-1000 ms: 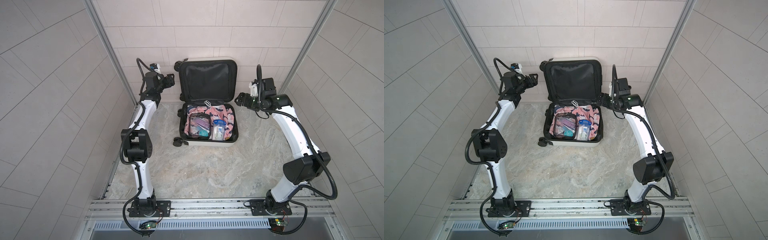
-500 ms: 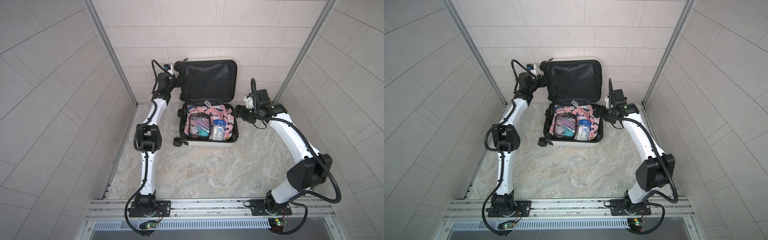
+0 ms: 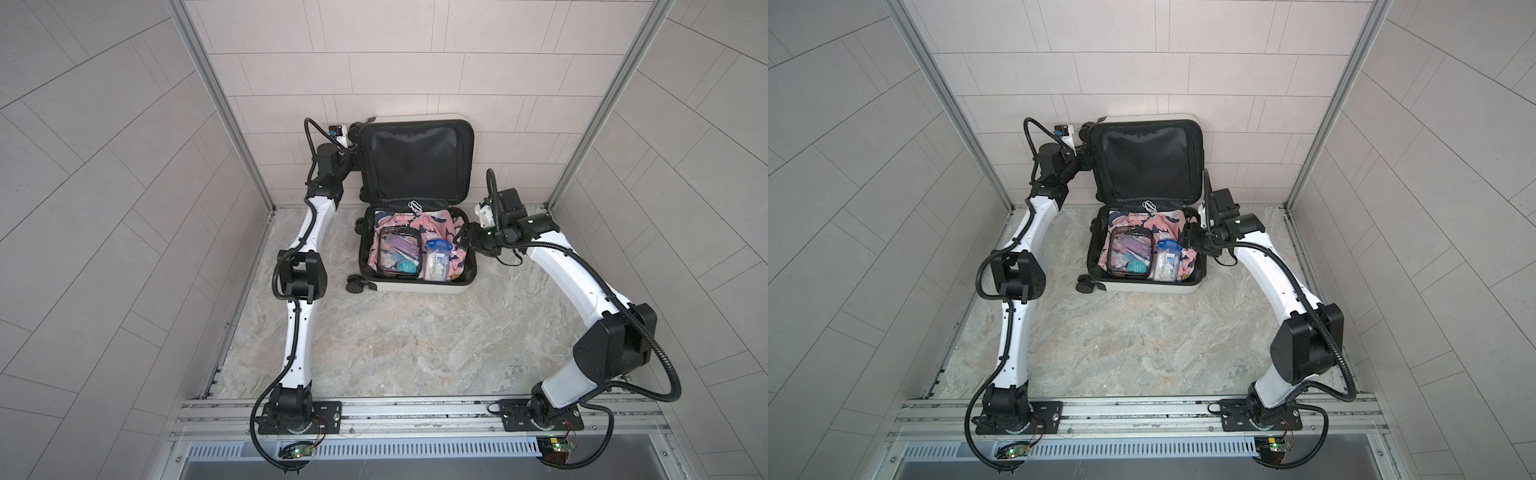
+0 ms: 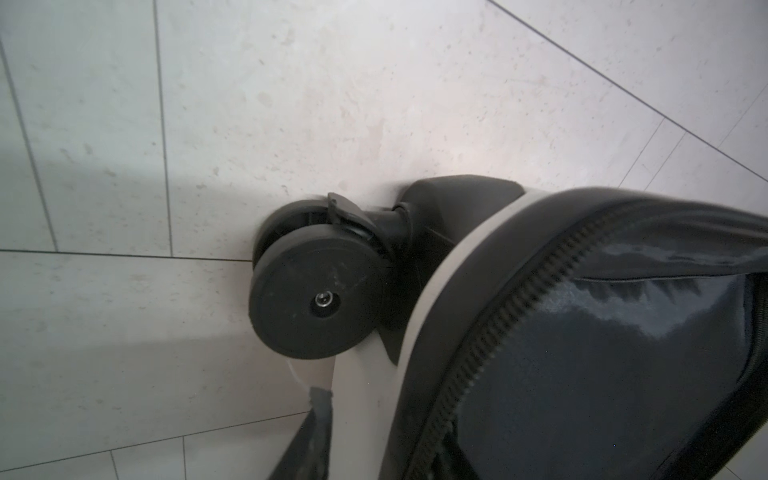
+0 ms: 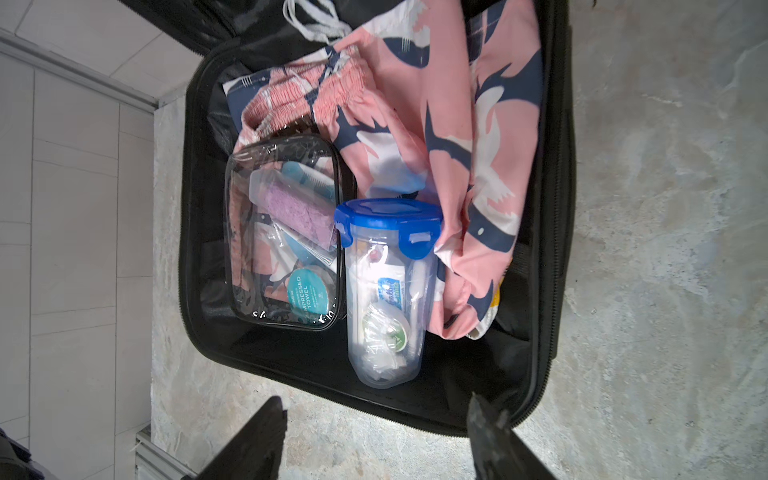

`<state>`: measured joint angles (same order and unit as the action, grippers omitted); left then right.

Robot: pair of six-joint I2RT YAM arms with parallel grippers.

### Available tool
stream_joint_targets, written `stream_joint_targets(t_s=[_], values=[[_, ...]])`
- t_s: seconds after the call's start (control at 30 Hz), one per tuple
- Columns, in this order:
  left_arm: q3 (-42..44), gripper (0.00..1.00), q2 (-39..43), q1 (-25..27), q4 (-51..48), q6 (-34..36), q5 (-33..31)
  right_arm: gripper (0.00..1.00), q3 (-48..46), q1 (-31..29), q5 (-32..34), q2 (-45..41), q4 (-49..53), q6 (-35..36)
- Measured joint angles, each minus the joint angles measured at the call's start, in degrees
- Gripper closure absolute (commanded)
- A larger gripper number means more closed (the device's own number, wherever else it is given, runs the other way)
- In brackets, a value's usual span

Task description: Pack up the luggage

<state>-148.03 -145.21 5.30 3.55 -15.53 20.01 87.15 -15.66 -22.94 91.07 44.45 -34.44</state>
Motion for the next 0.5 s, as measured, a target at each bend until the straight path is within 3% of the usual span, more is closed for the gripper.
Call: stream_joint_targets(t_s=[0.13,0.5], values=[[-0.02,1.0,0.0,0.11,-0.48,0.85,-0.55,0.4,-6.27,-2.23,-0.04,-1.88,-1.88,-1.84],[7.45,1.0,4.17,0.07,0.59,1.44,-1.27,0.46,-29.64,-7.82,-0.72,-18.23,-9.29,-6.56]])
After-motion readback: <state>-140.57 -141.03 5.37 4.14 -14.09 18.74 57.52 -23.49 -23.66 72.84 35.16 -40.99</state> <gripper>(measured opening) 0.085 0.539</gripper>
